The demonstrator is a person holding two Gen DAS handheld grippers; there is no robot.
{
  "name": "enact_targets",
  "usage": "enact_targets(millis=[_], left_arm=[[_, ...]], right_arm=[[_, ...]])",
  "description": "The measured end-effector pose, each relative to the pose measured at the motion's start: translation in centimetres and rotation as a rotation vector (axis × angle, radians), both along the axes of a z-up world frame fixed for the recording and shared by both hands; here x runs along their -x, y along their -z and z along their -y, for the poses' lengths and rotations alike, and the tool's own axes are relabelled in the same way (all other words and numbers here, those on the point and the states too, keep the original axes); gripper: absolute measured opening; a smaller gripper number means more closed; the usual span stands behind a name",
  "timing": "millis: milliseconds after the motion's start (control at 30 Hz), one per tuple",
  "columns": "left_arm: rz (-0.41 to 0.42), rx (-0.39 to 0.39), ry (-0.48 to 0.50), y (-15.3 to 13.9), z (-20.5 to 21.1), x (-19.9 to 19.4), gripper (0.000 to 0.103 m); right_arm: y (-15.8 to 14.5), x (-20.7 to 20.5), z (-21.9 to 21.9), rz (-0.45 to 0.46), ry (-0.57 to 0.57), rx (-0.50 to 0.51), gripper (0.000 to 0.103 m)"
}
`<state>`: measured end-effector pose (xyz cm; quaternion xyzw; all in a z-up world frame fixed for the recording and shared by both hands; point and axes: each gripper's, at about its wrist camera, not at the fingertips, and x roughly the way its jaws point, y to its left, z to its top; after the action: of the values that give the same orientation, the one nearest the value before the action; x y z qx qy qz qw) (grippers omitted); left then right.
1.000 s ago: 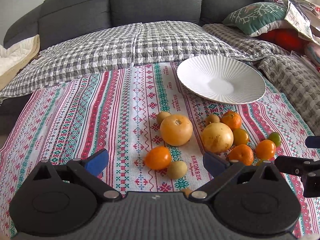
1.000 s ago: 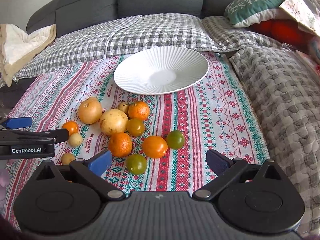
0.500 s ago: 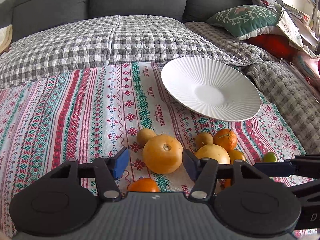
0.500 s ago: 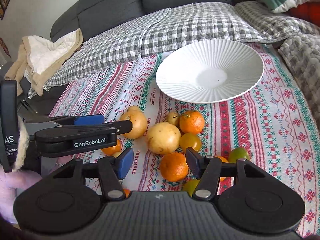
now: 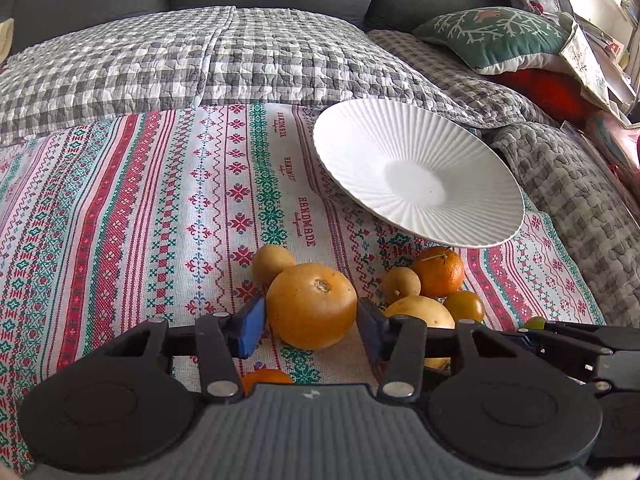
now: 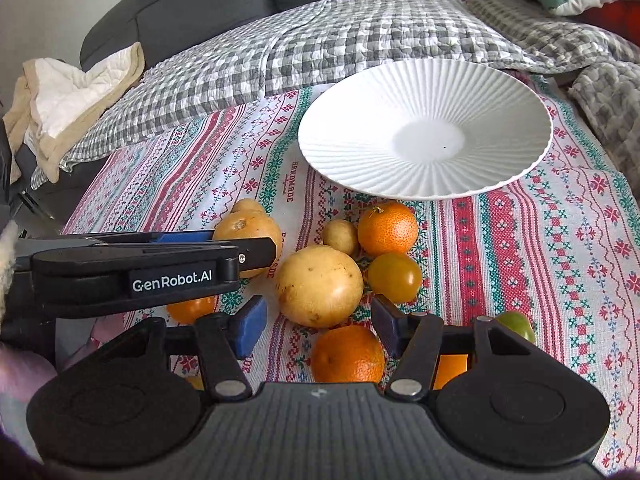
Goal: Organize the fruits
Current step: 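Grasp the pale orange round fruit with left tool while right tool grasps the yellow potato-like fruit, then carry both held fruits onto the white plate and open both tools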
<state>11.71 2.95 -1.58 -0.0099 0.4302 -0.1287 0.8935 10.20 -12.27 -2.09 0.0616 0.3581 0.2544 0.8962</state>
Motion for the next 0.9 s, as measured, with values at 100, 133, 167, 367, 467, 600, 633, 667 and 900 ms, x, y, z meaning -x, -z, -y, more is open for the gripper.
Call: enact_targets(millis=[100, 133, 167, 367, 467, 600, 633, 667, 900], left_arm=[[-0.010, 0.002, -0.005, 0.1, 0.0, -0.1, 0.040], [-0.011, 0.006, -0.008, 0.2, 0.0, -0.1, 0.040], [-0.011, 0.009, -0.011, 0.2, 0.0, -0.1, 0.040], [0.016, -0.027, 0.002, 0.0, 0.5, 0.1, 0.038], [0.017, -0.030, 0.003, -0.1, 0.4, 0.2, 0.038], [0.002, -0.010, -0.019, -0.4, 0.0, 0.3, 0.038], [0.001, -0.007, -0.022, -0.5, -0.1, 0.3, 0.038], [0.001, -0.005, -0.026, -0.5, -0.2, 0.4, 0.038], [0.010, 0.010, -0.037, -1.4, -0.3, 1.0, 0.038]], right_arm=[[0.2, -0.2, -0.3, 0.007, 0.003, 0.006, 0.055], [0.2, -0.3, -0.4, 0.011, 0.004, 0.010, 0.055], [0.2, -0.4, -0.6, 0.020, 0.006, 0.016, 0.055], [0.2, -0.4, -0.7, 0.040, 0.014, 0.032, 0.047], [0.2, -0.3, -0.5, 0.034, 0.016, 0.035, 0.047], [-0.1, -0.1, -0.1, -0.002, 0.023, 0.030, 0.046], [-0.2, 0.0, 0.0, -0.009, 0.023, 0.027, 0.046], [-0.3, 0.1, 0.1, -0.015, 0.022, 0.024, 0.046], [-0.8, 0.8, 1.0, -0.036, 0.038, 0.017, 0.047]])
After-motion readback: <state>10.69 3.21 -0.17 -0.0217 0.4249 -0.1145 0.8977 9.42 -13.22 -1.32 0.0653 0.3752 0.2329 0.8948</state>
